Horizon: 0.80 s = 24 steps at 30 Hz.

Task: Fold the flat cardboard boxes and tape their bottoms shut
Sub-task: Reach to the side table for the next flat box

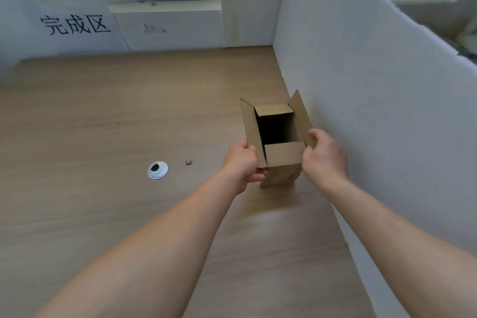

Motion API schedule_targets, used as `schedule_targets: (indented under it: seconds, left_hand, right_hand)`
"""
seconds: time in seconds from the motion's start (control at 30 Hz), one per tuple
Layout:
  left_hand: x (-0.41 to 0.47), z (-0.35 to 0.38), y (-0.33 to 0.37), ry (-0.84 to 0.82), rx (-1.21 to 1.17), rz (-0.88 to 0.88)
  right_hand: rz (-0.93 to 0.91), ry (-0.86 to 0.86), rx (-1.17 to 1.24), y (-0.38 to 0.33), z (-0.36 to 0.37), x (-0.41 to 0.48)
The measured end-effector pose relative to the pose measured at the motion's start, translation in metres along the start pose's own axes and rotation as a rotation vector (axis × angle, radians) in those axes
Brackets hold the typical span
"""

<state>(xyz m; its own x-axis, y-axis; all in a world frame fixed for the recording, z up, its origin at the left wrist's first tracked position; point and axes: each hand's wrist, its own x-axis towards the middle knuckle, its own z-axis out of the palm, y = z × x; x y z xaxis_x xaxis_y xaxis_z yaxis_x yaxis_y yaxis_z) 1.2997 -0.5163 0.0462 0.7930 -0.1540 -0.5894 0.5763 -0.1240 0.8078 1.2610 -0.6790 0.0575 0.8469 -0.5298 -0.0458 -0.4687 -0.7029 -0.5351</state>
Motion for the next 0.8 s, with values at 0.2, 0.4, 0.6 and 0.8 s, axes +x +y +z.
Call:
schedule_targets:
  seconds: [0.2, 0.4, 0.6, 0.8]
  left_hand:
    - [0.034, 0.034, 0.019, 0.000, 0.004, -0.005]
    - [0.045, 0.058, 0.024, -0.031, 0.036, -0.002]
    - [0.031, 0.061, 0.030, -0.070, 0.088, 0.023]
    - [-0.001, 0.040, 0.033, -0.024, 0.140, 0.077]
  right_hand:
    - [-0.044, 0.003, -0.219, 0.001, -0.004, 0.027]
    - [-0.002, 0.026, -0.253, 0.009, -0.003, 0.036]
    - [0.011, 0.009, -0.246, 0.011, -0.008, 0.033]
    - [-0.054, 0.013, -0.236, 0.003, -0.018, 0.013]
